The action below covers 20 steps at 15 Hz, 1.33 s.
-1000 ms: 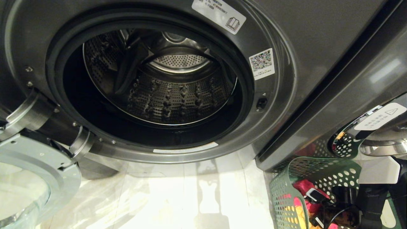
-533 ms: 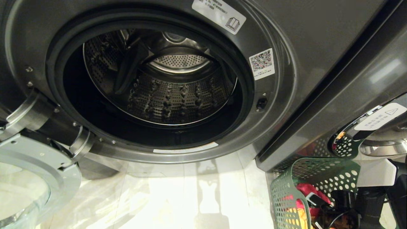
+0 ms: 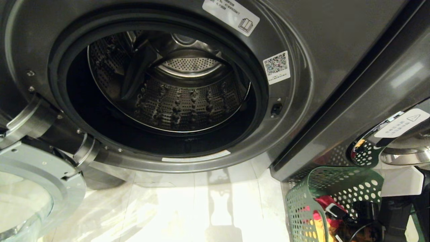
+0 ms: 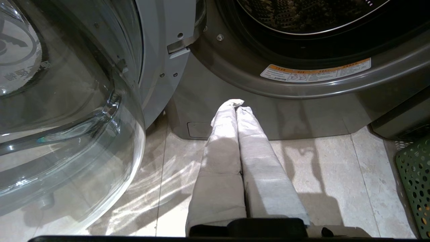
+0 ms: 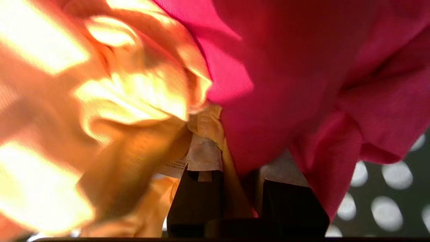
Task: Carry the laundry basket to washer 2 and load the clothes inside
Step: Place the clothes into the washing machine
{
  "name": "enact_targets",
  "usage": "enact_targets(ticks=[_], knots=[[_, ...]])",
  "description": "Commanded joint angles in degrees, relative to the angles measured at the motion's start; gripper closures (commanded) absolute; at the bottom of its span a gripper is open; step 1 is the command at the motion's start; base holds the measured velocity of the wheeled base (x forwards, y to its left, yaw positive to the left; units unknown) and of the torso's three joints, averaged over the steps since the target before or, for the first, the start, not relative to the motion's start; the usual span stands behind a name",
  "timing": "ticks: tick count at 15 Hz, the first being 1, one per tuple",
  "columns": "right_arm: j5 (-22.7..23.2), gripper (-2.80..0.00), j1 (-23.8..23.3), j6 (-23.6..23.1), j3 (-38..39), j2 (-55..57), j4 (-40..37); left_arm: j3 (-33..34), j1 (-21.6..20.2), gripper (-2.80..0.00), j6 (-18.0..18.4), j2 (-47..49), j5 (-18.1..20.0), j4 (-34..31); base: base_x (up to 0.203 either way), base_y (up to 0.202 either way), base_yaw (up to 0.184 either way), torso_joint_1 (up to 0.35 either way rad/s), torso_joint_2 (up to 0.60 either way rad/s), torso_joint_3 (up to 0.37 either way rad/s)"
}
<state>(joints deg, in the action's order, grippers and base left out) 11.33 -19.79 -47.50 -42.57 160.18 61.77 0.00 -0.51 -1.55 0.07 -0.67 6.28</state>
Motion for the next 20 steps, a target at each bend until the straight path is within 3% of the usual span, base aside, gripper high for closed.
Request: enact_targets(ticks=[1,14,20], knots=[[0.33,0.0,-0.29,-0.01,4.29,-4.92,0.06,2.29,-0.02,0.0,-0.03,0.01,0.0,0.05,0.0,0.0,0.0,0.0,0.0,0.0],[0.46,0.0,-0.48,8.08,40.14,-45.96,-2.28,2.29,-0.02,0.0,-0.03,0.04,-0.04,0.05,0.0,0.0,0.0,0.0,0.0,0.0],[0.01,0.0,-0.84,18.62,42.41,-68.17,-3.97,2.29,-0.02,0.0,-0.03,0.01,-0.04,0.05,0.0,0.0,0.0,0.0,0.0,0.0]])
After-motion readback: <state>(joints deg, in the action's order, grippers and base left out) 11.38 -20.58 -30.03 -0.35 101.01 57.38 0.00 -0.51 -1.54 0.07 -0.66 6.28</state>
